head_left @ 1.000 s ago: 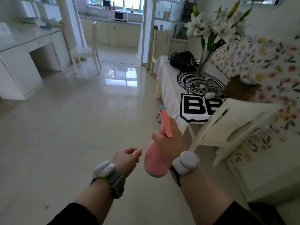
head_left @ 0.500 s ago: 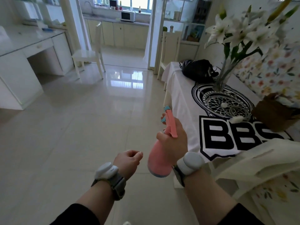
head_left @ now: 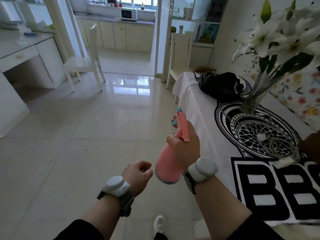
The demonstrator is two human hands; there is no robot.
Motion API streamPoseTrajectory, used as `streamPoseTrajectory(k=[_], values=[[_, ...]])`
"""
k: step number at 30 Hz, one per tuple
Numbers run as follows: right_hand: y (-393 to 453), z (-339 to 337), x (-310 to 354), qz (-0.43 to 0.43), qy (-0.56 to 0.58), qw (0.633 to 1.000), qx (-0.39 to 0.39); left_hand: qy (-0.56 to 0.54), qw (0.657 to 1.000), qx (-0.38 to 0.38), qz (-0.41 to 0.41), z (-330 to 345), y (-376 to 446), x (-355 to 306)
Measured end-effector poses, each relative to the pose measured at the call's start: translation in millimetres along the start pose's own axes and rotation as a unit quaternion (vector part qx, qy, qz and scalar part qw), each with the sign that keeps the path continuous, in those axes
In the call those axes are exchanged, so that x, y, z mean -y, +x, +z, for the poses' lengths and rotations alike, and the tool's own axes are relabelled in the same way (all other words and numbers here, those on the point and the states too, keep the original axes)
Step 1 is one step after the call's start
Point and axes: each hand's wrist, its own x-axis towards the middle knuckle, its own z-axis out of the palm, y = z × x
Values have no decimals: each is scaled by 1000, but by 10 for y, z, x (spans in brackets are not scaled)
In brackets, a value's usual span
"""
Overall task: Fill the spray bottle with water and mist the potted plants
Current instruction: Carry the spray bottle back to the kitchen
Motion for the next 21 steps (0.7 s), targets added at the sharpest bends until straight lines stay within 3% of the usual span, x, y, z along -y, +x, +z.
streamPoseTrajectory(k=[14,21], values=[[2725,612,-464,-25,5,999,44,5,999,-40,-3,-324,2496,-878],[4044,1283,-767,-26,-9,998,51,-2,1000,-15,-5,-678,3949,-1006]])
